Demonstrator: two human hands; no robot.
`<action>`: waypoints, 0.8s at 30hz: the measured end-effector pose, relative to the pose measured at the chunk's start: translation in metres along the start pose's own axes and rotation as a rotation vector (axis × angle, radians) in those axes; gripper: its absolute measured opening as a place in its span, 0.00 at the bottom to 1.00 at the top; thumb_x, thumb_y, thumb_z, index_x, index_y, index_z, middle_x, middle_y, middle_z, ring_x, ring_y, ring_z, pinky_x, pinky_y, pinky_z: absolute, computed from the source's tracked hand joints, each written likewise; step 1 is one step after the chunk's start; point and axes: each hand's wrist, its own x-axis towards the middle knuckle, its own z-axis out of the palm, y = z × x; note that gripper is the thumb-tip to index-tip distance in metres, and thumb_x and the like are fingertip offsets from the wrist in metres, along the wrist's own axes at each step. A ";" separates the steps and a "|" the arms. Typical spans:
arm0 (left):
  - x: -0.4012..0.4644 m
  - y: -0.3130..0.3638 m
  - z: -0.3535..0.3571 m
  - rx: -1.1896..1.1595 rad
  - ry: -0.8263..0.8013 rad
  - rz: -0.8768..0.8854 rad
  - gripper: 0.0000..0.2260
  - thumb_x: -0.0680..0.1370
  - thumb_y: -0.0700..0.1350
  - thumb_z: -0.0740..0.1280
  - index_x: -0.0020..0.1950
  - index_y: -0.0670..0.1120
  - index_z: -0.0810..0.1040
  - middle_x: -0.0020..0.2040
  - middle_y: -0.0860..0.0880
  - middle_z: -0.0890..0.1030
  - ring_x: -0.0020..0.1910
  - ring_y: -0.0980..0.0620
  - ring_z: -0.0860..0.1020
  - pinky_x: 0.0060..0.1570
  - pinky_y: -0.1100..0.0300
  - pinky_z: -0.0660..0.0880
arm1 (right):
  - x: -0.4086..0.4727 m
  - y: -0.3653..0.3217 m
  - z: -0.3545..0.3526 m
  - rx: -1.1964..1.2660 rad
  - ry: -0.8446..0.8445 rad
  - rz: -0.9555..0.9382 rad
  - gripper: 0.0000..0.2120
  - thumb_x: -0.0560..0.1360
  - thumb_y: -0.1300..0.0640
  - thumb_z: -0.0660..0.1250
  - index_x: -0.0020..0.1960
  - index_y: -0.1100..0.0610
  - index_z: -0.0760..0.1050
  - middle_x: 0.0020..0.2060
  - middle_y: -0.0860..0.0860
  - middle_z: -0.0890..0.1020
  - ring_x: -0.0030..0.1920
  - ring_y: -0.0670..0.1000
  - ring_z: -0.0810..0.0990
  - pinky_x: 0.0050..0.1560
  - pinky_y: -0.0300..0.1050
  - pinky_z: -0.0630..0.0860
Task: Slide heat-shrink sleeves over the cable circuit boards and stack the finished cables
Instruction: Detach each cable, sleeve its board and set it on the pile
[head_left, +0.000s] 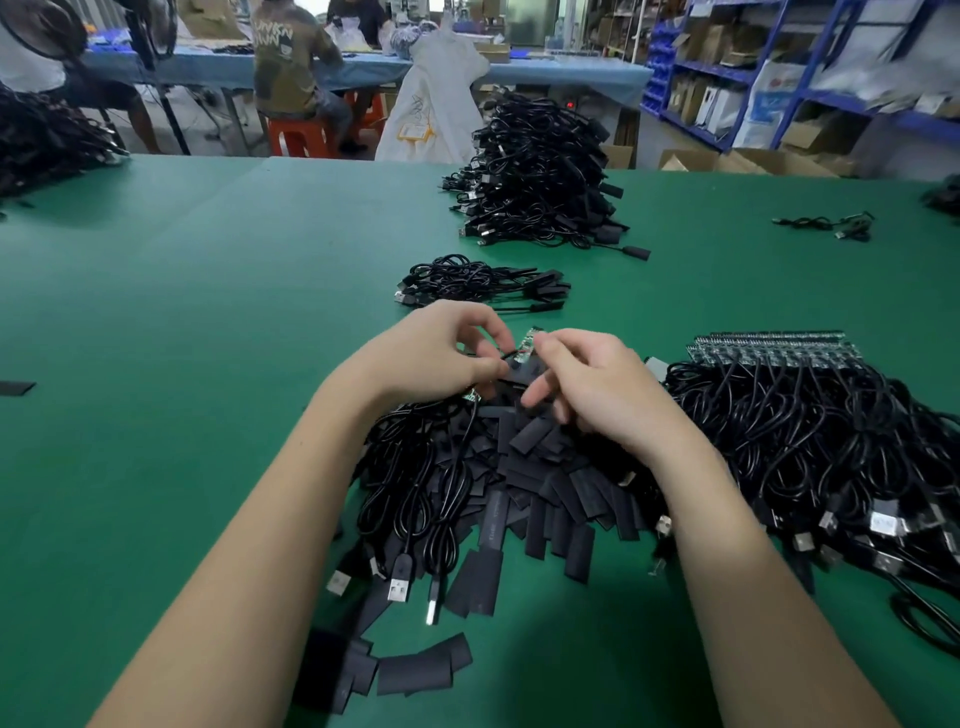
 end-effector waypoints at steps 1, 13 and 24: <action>0.001 -0.002 0.000 -0.003 0.038 -0.013 0.04 0.78 0.42 0.72 0.50 0.50 0.80 0.39 0.54 0.84 0.38 0.52 0.84 0.45 0.58 0.76 | 0.000 0.002 -0.005 -0.133 0.042 -0.044 0.09 0.83 0.45 0.61 0.52 0.45 0.78 0.36 0.42 0.86 0.29 0.39 0.77 0.30 0.29 0.67; 0.007 -0.006 0.002 0.009 0.159 -0.070 0.08 0.75 0.53 0.76 0.45 0.52 0.80 0.41 0.49 0.84 0.28 0.61 0.71 0.39 0.60 0.69 | 0.000 0.008 0.003 -0.468 -0.083 -0.197 0.06 0.71 0.47 0.78 0.47 0.40 0.84 0.41 0.36 0.82 0.46 0.37 0.79 0.52 0.41 0.77; 0.007 -0.007 0.002 0.016 0.150 -0.062 0.08 0.74 0.51 0.77 0.45 0.51 0.80 0.37 0.55 0.81 0.26 0.63 0.71 0.37 0.62 0.68 | -0.004 0.008 -0.009 -0.108 0.077 -0.145 0.04 0.73 0.58 0.72 0.42 0.50 0.79 0.33 0.46 0.85 0.32 0.48 0.81 0.43 0.42 0.79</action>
